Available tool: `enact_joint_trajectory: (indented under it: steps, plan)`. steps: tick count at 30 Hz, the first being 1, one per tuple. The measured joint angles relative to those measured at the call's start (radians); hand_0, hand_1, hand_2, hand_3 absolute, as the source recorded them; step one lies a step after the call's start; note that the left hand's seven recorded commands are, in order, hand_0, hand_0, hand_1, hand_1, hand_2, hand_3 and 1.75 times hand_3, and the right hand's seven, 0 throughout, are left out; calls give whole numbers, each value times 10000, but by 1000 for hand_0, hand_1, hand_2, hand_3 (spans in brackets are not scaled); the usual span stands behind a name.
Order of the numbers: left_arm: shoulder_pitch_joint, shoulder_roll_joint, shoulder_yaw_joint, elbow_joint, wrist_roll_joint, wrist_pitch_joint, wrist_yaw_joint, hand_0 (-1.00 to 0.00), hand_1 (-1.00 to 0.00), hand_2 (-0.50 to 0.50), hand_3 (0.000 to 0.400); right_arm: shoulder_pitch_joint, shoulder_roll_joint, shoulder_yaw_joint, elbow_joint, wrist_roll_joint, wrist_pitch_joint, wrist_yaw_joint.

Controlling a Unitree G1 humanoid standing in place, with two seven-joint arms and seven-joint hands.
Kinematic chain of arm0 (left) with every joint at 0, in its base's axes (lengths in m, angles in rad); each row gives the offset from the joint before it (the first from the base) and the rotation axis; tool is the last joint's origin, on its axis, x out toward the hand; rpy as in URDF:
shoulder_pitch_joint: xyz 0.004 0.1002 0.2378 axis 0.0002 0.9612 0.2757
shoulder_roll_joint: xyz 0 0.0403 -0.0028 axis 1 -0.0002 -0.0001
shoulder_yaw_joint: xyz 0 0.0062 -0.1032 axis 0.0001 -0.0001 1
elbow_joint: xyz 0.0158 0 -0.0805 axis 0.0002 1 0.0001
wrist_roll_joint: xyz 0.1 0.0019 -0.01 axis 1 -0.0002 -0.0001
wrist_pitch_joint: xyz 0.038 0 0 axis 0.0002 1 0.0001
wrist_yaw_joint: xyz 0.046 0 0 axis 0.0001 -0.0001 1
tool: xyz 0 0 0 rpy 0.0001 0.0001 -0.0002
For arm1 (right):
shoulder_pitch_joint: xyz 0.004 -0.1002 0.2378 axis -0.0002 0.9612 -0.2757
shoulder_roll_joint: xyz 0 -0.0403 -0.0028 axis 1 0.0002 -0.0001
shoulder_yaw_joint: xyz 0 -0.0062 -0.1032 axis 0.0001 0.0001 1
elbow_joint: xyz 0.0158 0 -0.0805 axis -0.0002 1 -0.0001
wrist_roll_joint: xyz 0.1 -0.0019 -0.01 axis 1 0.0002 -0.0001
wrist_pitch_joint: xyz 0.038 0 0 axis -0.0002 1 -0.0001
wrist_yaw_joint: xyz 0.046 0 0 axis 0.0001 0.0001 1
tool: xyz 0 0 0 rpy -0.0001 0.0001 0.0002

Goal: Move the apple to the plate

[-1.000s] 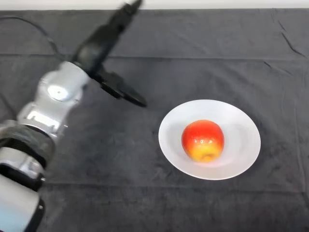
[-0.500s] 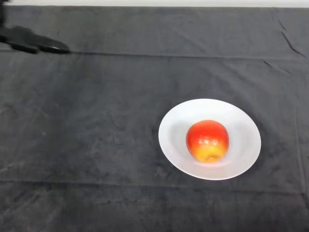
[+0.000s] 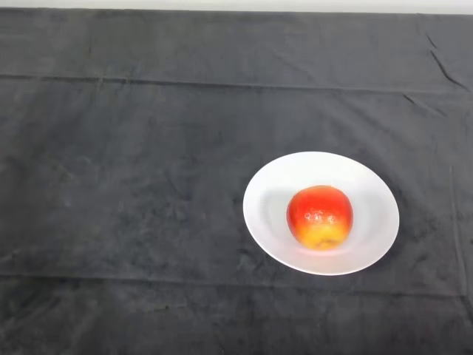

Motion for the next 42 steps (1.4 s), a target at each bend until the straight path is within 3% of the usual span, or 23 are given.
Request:
enact_joint_trajectory:
  steps: [5,10,23,42]
  plan:
    - [528,505,976,434,-303,-266,85,0,0,0,0,10,0,-12,0,1,-3,0]
    - [758,762,1709,778,-596,-563,634,0,0,0,0,9,0,-6,0,0,0,1]
    - [909,810,2260,1394,-589,-1042,1965,0,0,0,0,9,0,-8,0,0,-1,1]
    - [908,809,2407,1399,-224,-1035,2088,0,0,0,0,9,0,-8,0,0,-1,1]
